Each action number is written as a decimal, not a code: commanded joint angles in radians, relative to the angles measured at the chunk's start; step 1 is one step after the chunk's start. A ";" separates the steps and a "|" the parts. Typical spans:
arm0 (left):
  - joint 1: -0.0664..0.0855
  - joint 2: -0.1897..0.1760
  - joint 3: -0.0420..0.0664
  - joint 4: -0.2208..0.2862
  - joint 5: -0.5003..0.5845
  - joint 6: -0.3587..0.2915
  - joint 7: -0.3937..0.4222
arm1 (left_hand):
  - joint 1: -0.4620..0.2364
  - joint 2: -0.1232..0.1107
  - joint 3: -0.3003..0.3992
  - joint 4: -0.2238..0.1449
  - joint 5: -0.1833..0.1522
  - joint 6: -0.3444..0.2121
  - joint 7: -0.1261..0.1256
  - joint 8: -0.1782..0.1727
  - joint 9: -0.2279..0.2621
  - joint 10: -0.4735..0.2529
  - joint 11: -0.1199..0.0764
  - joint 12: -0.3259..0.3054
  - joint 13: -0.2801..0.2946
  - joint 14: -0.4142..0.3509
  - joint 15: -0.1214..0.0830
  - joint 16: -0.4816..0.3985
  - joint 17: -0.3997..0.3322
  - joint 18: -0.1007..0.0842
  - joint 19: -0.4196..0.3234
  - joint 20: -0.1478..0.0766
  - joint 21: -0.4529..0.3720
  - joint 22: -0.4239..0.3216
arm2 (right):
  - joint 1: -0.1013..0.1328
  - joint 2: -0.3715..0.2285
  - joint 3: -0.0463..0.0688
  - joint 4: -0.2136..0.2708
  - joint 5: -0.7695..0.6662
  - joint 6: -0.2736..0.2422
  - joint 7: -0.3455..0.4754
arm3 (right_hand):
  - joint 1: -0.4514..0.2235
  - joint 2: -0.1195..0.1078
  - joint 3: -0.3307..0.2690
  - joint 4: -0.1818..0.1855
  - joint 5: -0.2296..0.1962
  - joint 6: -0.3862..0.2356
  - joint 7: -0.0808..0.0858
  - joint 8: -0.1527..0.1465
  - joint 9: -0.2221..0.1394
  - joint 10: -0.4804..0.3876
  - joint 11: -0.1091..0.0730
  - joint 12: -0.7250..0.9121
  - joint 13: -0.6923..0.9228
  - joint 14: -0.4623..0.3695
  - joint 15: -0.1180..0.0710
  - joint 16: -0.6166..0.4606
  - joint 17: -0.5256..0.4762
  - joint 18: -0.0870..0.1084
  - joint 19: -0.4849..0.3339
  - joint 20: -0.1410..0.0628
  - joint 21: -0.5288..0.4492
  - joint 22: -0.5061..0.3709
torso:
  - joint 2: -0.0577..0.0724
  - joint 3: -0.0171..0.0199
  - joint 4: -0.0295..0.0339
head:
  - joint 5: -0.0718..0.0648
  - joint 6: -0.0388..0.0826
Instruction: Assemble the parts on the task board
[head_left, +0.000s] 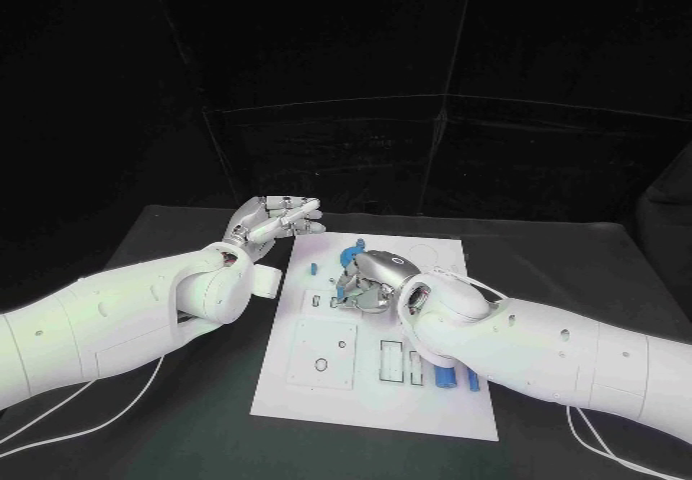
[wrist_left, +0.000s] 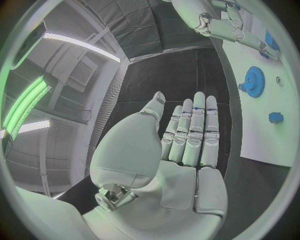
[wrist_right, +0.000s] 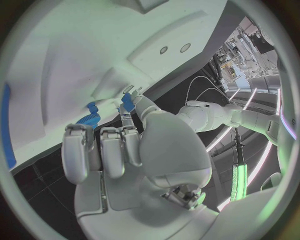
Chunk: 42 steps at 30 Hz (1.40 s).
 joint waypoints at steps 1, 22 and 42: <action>0.002 0.002 0.001 0.002 0.007 0.011 0.016 | 0.003 0.007 -0.001 -0.006 0.001 0.006 0.000 -0.005 0.000 -0.003 0.001 -0.007 -0.001 0.007 0.000 -0.005 0.001 0.008 0.007 0.001 -0.006 -0.001 | 0.000 0.005 0.000 -0.009 -0.028 0.024 -0.013 | -0.004 0.001 0.006 -0.001 0.004 0.020 -0.018 0.005 -0.001 0.031 0.001 0.000 0.174 0.088 -0.004 -0.001 0.179 -0.004 0.048 -0.003 0.004 0.144 | 0.000 0.0004 -0.0020 | 0.001 -0.001; 0.002 0.003 0.001 -0.001 0.007 0.021 0.006 | 0.002 0.008 -0.001 -0.006 0.001 0.006 0.002 -0.006 0.000 -0.005 0.002 -0.009 -0.002 0.007 0.000 -0.006 0.002 0.008 0.008 0.001 -0.007 -0.001 | -0.008 0.008 0.000 -0.013 -0.032 0.078 -0.011 | -0.018 -0.010 0.006 -0.001 0.005 0.019 -0.015 0.001 -0.003 0.029 0.004 -0.003 0.172 0.088 -0.002 -0.002 0.176 -0.004 0.048 -0.001 0.004 0.143 | 0.000 0.0007 -0.0008 | 0.003 -0.007; 0.001 0.003 0.001 -0.002 0.007 0.021 0.002 | 0.001 0.008 -0.002 -0.006 0.001 0.005 0.003 -0.006 0.000 -0.006 0.002 -0.011 -0.003 0.007 0.000 -0.006 0.002 0.008 0.008 0.001 -0.007 -0.001 | -0.008 0.000 -0.001 -0.001 -0.050 0.097 -0.041 | -0.048 -0.041 0.001 0.002 0.010 -0.004 -0.005 -0.018 -0.010 0.009 0.012 -0.031 0.151 0.086 0.005 -0.006 0.168 -0.002 0.044 0.004 0.000 0.135 | 0.001 0.0004 0.0001 | -0.002 -0.004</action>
